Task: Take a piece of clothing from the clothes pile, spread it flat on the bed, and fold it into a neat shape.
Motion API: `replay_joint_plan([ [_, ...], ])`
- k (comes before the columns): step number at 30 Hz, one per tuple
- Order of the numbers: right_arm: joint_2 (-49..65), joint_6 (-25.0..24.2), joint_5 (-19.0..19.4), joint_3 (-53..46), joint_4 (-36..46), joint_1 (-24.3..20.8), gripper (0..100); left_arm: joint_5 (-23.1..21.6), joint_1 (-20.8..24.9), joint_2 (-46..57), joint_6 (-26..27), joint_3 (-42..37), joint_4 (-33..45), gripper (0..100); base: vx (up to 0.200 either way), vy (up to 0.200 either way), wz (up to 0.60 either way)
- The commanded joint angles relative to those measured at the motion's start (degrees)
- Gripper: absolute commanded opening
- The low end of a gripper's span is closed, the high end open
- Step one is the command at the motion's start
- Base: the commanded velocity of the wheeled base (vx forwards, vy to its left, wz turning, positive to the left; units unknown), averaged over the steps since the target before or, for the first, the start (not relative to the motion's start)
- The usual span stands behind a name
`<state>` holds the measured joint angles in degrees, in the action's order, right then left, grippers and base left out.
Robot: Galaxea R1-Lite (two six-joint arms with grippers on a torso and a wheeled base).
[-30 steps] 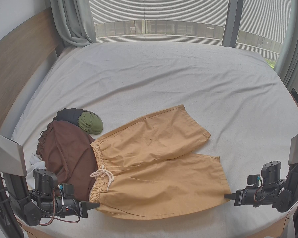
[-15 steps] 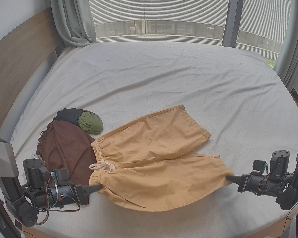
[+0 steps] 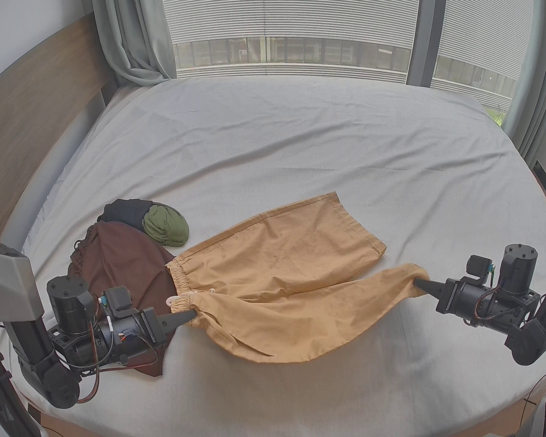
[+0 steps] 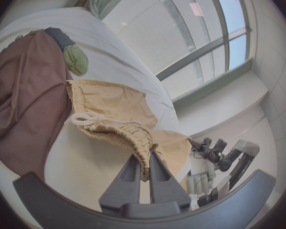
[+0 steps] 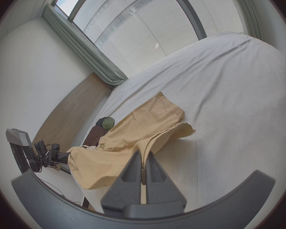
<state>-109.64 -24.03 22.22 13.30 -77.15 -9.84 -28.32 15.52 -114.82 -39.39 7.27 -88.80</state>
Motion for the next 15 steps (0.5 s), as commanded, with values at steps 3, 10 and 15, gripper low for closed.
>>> replay_joint_plan([
  [3,0.75,-1.55,0.01,4.89,0.87,0.43,0,4.15,0.83,-0.05,-8.34,5.21,-0.06,0,0.000,0.000,0.00],
  [10,0.75,-1.64,0.01,10.34,5.96,0.87,0,4.85,0.92,-1.19,-12.03,6.62,-0.06,0,0.000,0.000,0.00],
  [15,0.57,-1.64,0.01,14.30,9.21,1.14,0,4.94,1.18,-1.28,-14.75,7.06,0.03,0,0.000,0.000,0.00],
])
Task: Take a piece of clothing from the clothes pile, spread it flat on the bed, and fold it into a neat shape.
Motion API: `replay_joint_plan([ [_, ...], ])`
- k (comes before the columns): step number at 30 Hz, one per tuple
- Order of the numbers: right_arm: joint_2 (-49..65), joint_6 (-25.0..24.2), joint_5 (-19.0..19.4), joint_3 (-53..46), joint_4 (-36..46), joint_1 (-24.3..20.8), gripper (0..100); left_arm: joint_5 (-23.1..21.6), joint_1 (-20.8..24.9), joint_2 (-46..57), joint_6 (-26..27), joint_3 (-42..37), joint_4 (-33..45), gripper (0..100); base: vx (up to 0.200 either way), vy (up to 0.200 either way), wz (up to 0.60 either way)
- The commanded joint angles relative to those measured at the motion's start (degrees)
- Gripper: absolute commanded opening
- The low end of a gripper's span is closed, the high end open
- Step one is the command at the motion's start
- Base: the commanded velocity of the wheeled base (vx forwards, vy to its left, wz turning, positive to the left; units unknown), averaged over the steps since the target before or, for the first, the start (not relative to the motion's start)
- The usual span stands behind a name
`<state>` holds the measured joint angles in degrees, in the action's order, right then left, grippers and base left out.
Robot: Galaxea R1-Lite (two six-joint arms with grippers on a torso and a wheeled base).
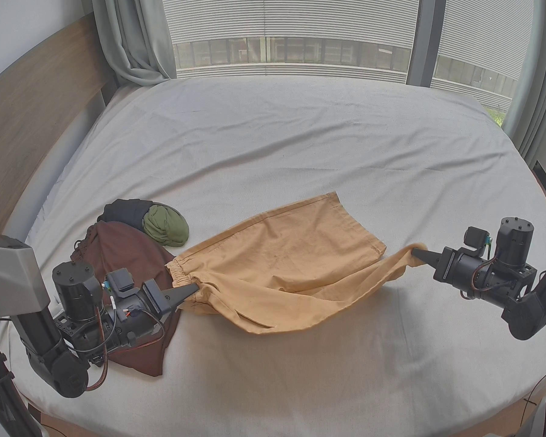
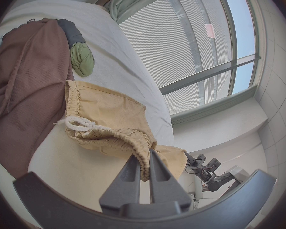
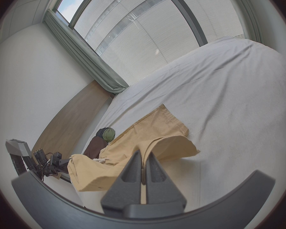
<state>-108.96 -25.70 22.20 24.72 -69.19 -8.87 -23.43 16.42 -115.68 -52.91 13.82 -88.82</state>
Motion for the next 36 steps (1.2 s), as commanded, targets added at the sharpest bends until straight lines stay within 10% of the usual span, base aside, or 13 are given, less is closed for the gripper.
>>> replay_joint_plan([
  [1,-0.11,-0.05,0.04,3.58,1.87,0.17,0,0.23,0.45,-0.43,-1.85,0.68,-0.04,0,0.000,0.000,0.00],
  [36,-13.56,-1.72,-0.05,38.56,20.85,0.26,0,10.95,-1.13,-6.05,-6.86,8.68,0.05,0,0.000,0.000,0.00],
])
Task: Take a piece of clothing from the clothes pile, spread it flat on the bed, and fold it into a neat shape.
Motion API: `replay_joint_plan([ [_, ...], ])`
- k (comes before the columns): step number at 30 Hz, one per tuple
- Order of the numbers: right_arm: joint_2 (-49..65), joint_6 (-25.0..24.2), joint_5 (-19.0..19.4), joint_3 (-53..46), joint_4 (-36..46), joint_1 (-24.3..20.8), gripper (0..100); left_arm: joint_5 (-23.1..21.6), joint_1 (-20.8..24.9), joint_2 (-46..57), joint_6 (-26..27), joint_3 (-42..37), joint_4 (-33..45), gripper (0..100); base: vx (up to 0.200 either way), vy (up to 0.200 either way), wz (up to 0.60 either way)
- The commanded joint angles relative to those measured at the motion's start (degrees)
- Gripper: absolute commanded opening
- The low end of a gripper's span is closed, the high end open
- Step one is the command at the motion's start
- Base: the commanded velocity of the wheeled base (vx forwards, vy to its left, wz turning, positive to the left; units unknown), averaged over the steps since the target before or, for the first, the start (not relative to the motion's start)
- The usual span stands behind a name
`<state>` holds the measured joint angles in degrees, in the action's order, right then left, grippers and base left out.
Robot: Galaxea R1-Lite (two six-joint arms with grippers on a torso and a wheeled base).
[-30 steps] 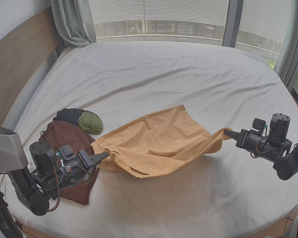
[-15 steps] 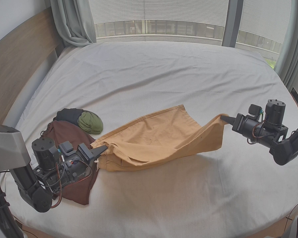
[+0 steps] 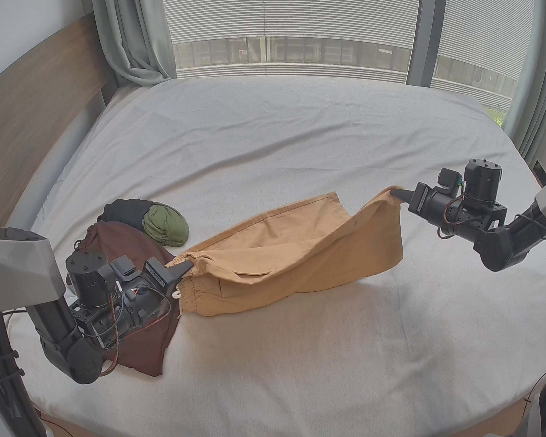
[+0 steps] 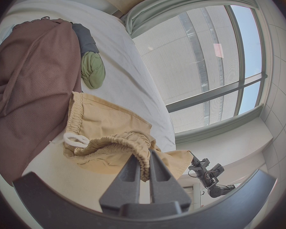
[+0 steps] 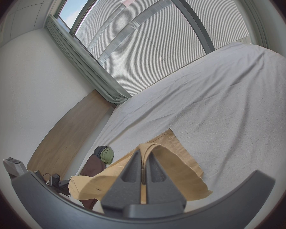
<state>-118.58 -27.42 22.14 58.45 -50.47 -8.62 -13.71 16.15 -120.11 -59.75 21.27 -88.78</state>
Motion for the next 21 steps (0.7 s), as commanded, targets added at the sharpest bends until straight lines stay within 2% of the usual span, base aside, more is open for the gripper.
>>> replay_joint_plan([
  [1,-4.47,-0.01,0.01,5.88,2.83,0.01,0,1.41,-0.95,-1.79,-0.02,1.40,0.01,0,0.000,0.000,0.00],
  [21,-16.60,-0.36,-0.60,25.83,9.95,-1.31,0,2.46,-4.64,-7.06,-0.11,4.13,0.01,0,0.000,0.000,0.00],
])
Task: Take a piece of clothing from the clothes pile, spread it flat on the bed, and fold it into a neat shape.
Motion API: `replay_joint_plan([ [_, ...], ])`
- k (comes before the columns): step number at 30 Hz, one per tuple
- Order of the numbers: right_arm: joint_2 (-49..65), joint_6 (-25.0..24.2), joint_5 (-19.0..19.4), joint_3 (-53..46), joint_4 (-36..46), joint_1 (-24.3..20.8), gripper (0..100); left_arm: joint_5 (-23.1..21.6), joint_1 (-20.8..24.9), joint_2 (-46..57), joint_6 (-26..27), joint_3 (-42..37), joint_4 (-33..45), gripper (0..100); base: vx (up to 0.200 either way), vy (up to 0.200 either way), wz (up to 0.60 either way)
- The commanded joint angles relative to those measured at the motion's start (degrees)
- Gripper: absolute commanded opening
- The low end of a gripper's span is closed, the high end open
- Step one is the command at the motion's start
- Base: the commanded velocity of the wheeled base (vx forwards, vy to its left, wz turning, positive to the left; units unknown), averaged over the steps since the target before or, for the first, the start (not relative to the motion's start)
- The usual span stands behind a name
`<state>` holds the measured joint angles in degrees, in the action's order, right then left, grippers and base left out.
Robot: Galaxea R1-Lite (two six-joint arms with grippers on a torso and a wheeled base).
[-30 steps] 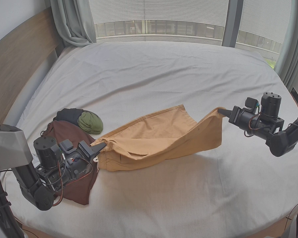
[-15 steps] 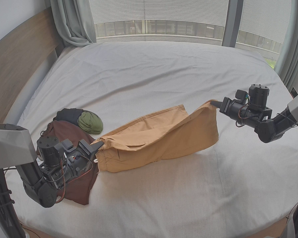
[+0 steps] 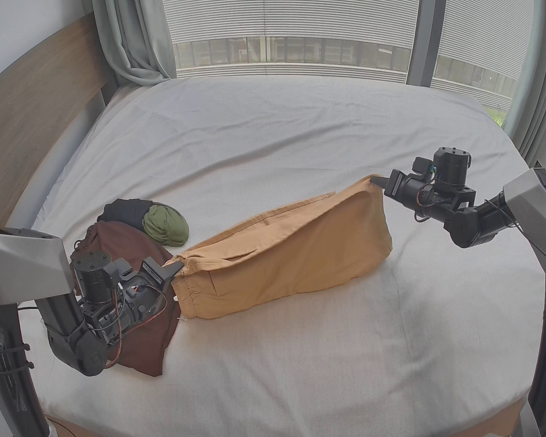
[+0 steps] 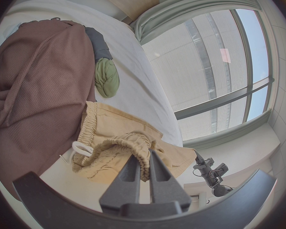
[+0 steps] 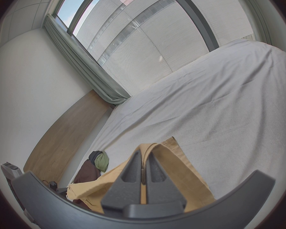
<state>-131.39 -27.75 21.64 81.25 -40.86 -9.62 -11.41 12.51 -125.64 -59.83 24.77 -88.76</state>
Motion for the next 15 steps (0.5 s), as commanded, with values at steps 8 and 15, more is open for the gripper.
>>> replay_joint_plan([
  [8,-7.13,-0.03,-0.11,6.90,0.70,-0.58,0,1.04,-1.35,-3.91,0.07,1.86,-0.01,0,0.000,0.000,0.00],
  [15,-9.32,-0.03,-0.11,9.36,0.52,-0.58,0,2.27,-1.61,-5.32,0.07,3.27,-0.01,0,0.000,0.000,0.00],
])
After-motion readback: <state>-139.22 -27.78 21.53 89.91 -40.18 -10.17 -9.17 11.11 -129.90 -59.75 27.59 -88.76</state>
